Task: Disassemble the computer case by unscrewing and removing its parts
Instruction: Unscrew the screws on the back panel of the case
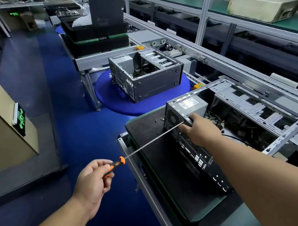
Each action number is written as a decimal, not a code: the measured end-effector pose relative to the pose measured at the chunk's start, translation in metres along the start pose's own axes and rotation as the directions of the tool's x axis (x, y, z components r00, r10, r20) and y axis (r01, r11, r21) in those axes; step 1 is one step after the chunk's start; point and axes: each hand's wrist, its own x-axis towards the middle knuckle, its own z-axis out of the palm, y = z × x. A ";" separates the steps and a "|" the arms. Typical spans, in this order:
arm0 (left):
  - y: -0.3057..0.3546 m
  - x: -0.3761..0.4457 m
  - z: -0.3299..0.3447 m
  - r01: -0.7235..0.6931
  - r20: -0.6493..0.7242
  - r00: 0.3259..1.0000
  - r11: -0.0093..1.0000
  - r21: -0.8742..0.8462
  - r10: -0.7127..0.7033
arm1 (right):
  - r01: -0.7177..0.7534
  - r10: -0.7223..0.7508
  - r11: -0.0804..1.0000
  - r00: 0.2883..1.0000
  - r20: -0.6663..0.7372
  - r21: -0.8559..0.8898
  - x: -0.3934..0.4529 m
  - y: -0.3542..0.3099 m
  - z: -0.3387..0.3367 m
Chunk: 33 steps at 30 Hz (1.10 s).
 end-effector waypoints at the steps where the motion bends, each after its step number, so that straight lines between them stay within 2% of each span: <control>1: 0.002 -0.001 -0.001 -0.067 0.011 0.998 0.997 0.049 0.067 | 0.001 -0.001 1.000 1.000 -0.001 -0.003 0.000 -0.001 0.000; 3: 0.005 -0.003 -0.006 -0.220 0.044 0.976 0.955 0.201 0.215 | 0.007 -0.007 1.000 1.000 -0.003 -0.009 0.000 -0.001 0.001; 6: 0.008 -0.007 -0.012 -0.412 0.122 0.906 0.777 0.476 0.406 | 0.006 -0.006 1.000 1.000 0.002 -0.012 0.000 0.001 0.001; 9: 0.010 -0.010 -0.012 -0.508 0.172 0.842 0.643 0.573 0.512 | 0.006 -0.006 1.000 1.000 0.002 -0.021 0.000 0.001 0.001; 12: 0.010 -0.011 -0.012 -0.538 0.194 0.816 0.594 0.598 0.544 | 0.008 -0.008 1.000 1.000 0.000 -0.026 -0.001 0.000 0.001; 14: 0.010 -0.009 -0.014 -0.509 0.185 0.843 0.639 0.577 0.505 | 0.009 -0.009 0.999 1.000 0.002 -0.035 -0.001 0.000 0.001; 16: 0.009 -0.007 -0.014 -0.447 0.164 0.889 0.728 0.520 0.428 | 0.005 -0.005 0.999 1.000 0.007 -0.037 -0.002 0.000 0.000; 19: 0.012 -0.002 -0.013 -0.320 0.112 0.947 0.860 0.397 0.301 | -0.005 0.005 0.999 1.000 0.011 -0.032 -0.003 -0.002 0.000; 23: 0.020 -0.002 -0.011 -0.140 0.123 0.986 0.964 0.224 0.115 | -0.004 0.005 1.000 1.000 0.012 -0.030 -0.005 -0.003 -0.002; 27: 0.024 0.001 -0.009 0.085 0.071 0.993 0.991 0.108 -0.093 | -0.011 0.011 0.999 1.000 0.006 -0.040 -0.008 -0.004 -0.002; 33: 0.025 -0.002 -0.006 0.226 0.052 0.972 0.972 0.058 -0.229 | -0.028 0.028 1.000 0.999 -0.041 0.000 -0.013 -0.003 -0.003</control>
